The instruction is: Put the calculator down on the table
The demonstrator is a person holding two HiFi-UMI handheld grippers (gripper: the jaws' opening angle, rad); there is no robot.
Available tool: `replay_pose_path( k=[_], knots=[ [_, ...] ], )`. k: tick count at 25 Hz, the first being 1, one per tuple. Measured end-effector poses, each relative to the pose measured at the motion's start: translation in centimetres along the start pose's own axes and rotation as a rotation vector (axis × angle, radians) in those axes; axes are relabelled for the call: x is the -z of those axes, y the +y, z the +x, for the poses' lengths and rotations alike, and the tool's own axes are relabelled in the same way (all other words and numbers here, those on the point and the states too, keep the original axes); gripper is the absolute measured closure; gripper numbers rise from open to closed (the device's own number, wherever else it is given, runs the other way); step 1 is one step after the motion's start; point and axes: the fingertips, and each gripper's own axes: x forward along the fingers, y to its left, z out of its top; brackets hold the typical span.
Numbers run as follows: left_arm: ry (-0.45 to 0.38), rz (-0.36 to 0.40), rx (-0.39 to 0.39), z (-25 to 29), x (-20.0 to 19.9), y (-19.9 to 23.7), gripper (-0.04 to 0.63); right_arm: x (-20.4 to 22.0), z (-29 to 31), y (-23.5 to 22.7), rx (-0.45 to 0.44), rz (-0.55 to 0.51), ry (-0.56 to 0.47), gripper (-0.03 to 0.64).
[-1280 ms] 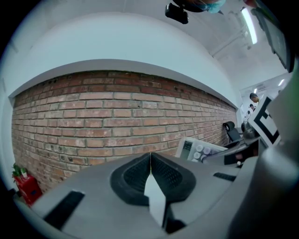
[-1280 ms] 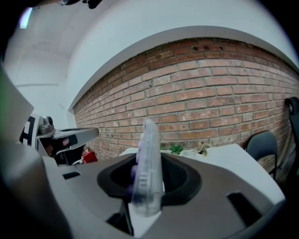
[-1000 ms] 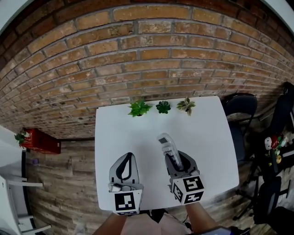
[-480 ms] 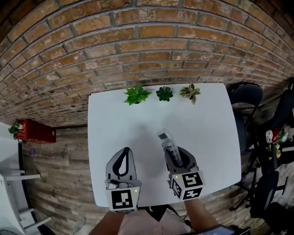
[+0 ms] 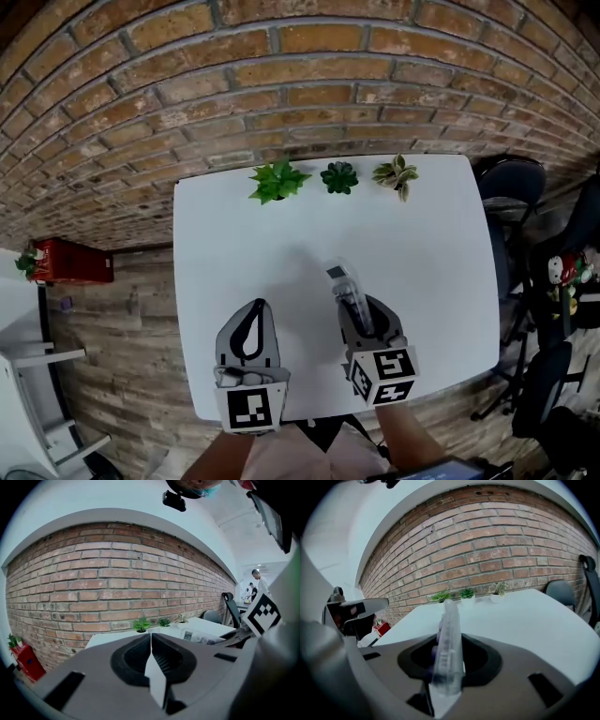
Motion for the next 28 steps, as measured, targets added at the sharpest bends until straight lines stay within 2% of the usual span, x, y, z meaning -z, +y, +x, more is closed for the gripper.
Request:
replay_pose_path(
  k=[11, 23, 28],
  knots=[
    [0.022, 0.002, 0.016, 0.5, 0.8, 0.0, 0.583, 1.8, 0.6, -0.9, 0.039, 0.053, 0.005, 0.477],
    [0.015, 0.015, 0.054, 1.0, 0.4, -0.6, 0.583, 2.1, 0.2, -1.3, 0.055, -0.020, 0.063, 0.449],
    [0.013, 0.016, 0.065, 1.2, 0.3, -0.8, 0.583, 2.3, 0.1, -2.2, 0.070, -0.010, 0.081, 0.427]
  ],
)
